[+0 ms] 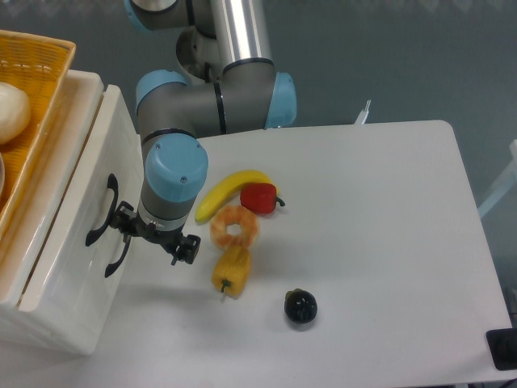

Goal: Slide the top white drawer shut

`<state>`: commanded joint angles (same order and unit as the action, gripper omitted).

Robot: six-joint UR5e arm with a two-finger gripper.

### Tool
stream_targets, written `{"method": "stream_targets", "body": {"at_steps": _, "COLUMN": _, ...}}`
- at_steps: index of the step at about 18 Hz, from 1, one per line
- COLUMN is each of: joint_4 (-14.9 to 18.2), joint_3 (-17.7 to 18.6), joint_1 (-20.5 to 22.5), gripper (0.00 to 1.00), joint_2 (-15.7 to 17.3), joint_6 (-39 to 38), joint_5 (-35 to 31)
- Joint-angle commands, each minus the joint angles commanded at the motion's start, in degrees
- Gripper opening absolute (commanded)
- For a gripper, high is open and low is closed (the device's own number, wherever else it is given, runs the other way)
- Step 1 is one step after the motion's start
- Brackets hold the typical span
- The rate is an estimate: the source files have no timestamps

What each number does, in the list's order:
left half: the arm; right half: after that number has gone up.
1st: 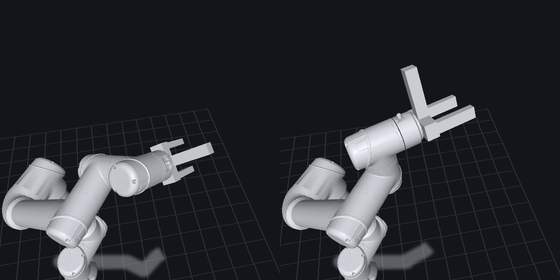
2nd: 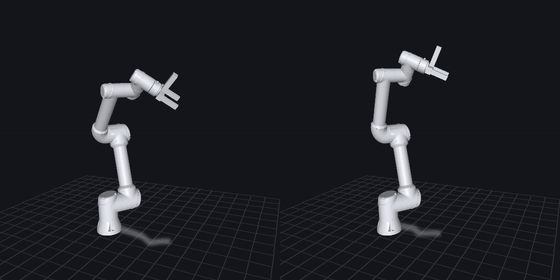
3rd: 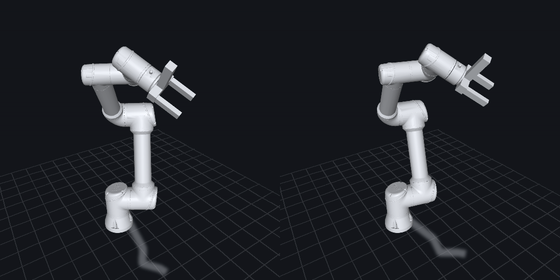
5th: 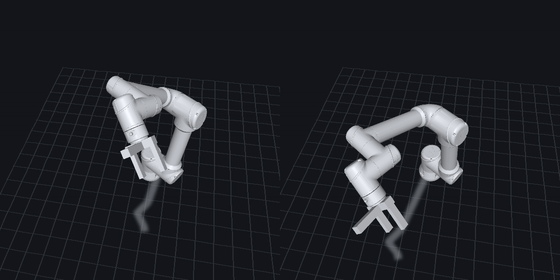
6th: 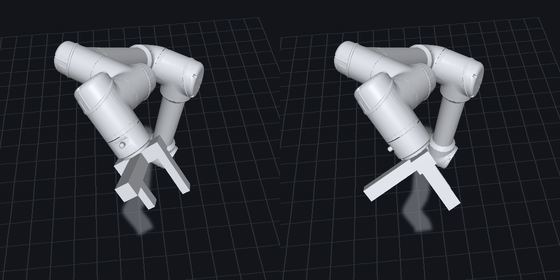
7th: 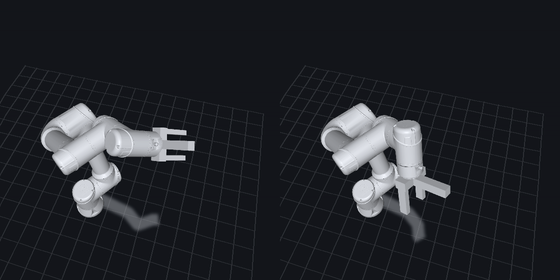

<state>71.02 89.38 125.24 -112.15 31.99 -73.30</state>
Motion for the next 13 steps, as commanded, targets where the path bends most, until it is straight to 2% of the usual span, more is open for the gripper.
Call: {"method": "stream_targets", "body": {"at_steps": 13, "joint_4": 0.0, "joint_3": 0.18, "joint_1": -0.53, "gripper": 1.0, "joint_2": 0.0, "joint_6": 0.09, "joint_5": 0.0}}
